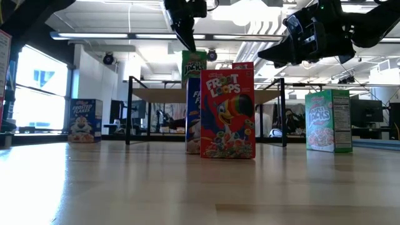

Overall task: Stack cereal on shelf
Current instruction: Put the top left green cereal box on the shelf, then adjust the green and red cereal box on the shelf

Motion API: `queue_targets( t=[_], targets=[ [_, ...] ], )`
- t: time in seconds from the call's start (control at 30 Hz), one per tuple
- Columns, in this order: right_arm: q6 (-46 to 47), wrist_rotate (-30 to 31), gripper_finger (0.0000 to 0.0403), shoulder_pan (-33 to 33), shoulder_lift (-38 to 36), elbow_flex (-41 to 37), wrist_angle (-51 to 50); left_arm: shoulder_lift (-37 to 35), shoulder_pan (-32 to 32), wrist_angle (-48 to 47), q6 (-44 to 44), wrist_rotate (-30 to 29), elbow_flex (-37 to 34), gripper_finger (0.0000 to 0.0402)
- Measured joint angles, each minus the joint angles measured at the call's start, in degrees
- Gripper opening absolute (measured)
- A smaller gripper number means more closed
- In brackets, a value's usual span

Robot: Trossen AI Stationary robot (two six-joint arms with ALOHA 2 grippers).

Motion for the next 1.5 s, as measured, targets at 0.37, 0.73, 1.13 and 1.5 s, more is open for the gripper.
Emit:
queue_targets(
  t=[0.37,0.73,1.13,1.5],
  targets=[
    [0.0,0.0,0.0000,0.0,0.0,0.0,-0.3,-9.3,0.0,2.9,-4.1,-0.6,0.1,0.0146],
    [0.0,0.0,0.0000,0.0,0.0,0.0,-2.3,-22.2,-5.6,8.5,-12.5,5.1,-21.4,0.0019],
    [0.0,0.1,0.0000,0.0,0.0,0.0,-2.1,-43.3,-4.8,55.5,-25.4,3.6,-68.7,0.0003],
    [0.2,3.5,0.0000,0.0,0.0,0.0,-1.3,-38.9,-4.7,72.1,-32.0,3.6,-82.7,0.0001]
  ],
)
